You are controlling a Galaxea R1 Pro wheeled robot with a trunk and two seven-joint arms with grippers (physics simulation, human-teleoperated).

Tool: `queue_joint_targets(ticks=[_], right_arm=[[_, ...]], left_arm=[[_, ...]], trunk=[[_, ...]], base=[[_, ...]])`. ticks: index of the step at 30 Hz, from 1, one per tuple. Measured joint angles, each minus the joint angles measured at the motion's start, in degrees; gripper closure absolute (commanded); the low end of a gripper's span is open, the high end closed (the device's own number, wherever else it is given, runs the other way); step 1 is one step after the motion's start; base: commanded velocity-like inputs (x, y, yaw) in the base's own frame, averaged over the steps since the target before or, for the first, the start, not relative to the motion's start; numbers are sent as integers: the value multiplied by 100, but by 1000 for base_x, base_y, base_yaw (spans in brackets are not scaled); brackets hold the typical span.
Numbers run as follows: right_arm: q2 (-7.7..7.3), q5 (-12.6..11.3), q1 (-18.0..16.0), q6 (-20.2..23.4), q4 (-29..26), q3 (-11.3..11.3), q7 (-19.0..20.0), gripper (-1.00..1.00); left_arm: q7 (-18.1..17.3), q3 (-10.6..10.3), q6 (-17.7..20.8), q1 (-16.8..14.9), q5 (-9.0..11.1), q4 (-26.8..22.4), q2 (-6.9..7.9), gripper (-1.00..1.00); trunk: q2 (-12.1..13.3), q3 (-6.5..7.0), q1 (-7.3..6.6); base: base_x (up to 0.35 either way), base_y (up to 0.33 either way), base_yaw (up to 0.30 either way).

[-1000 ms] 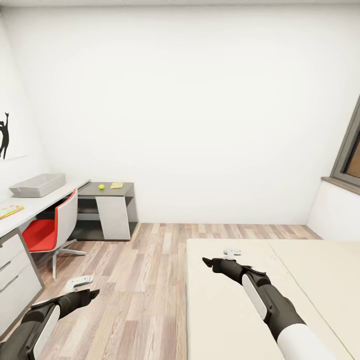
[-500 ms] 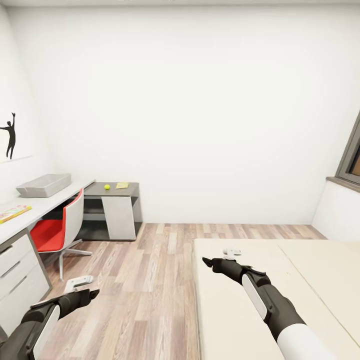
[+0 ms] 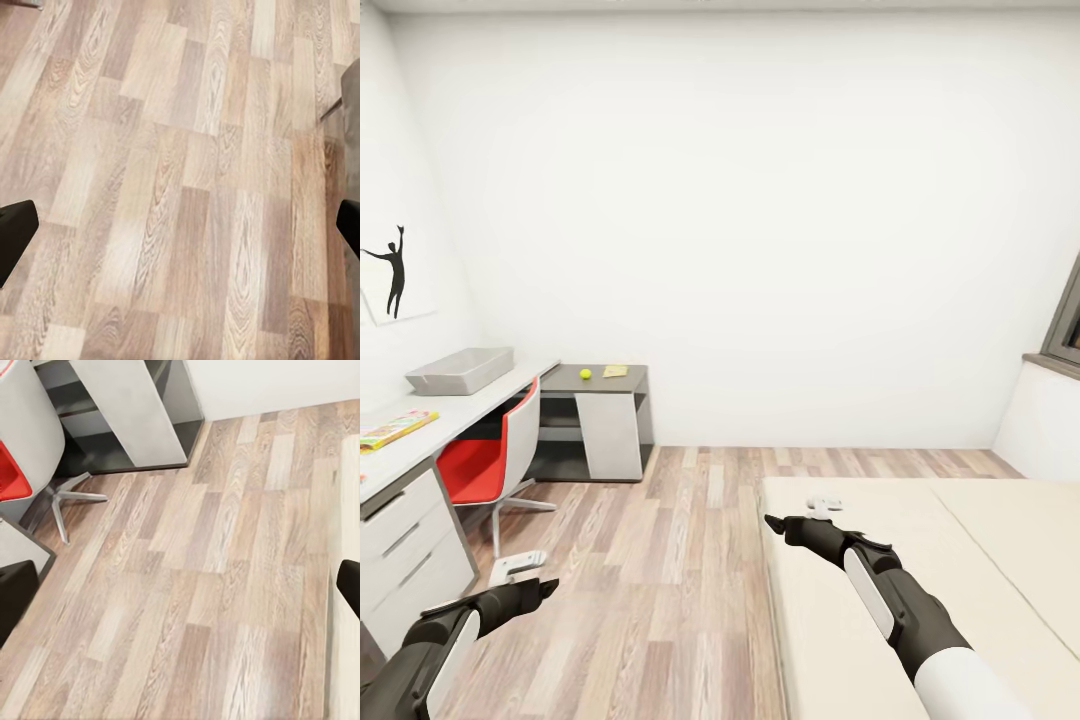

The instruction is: Put all the toys in the child's room - the three board games (two on the bed and one on the table), the two jigsaw puzzles on the table, and the tennis ball on the table - inside the toy box on the table in the child's room.

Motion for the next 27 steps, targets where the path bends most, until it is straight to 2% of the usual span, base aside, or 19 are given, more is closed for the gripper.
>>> queue_joint_targets(ticks=[27], right_arm=[[-9, -19, 1, 0, -9, 0, 0, -100]], left_arm=[[0, 0, 0, -1, 1, 1, 8, -100]], trunk=[[0, 0, 0]], base=[[0, 216, -12]])
